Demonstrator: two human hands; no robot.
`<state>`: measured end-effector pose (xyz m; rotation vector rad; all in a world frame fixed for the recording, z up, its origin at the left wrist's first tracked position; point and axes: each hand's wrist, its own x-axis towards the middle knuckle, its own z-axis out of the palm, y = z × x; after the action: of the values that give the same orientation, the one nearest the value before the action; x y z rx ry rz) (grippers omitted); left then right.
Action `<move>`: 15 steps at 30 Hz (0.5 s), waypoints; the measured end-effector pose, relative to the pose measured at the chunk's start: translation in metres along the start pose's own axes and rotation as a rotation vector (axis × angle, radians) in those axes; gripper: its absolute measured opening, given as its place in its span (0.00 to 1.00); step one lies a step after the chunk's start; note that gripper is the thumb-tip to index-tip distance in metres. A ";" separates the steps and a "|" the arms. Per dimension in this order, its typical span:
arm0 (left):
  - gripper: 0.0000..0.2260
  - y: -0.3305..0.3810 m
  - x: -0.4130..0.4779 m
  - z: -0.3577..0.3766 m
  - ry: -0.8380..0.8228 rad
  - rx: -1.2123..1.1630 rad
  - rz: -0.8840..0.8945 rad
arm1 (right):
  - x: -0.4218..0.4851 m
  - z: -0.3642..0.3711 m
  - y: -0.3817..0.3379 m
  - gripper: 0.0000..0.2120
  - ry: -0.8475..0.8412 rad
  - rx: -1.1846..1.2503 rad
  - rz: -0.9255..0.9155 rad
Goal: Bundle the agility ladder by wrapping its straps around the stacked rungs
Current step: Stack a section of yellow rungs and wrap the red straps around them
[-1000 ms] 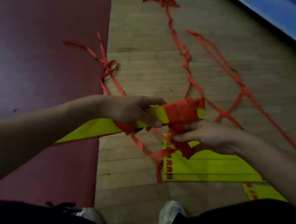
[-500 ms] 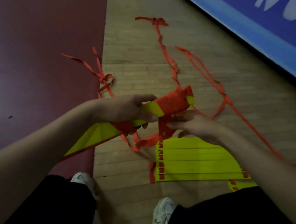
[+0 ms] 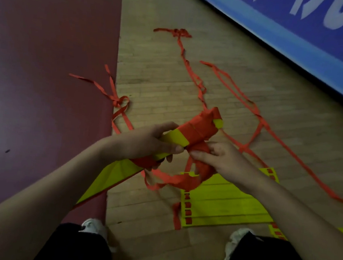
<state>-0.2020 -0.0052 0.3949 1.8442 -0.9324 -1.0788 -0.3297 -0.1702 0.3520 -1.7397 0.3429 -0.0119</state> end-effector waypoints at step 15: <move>0.19 -0.007 0.025 0.032 0.319 1.012 0.013 | -0.002 0.025 0.000 0.27 0.477 -0.131 0.018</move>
<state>-0.2205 -0.0322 0.3704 2.6827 -1.4233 -0.2339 -0.3265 -0.1459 0.3473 -1.8531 0.7207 -0.4038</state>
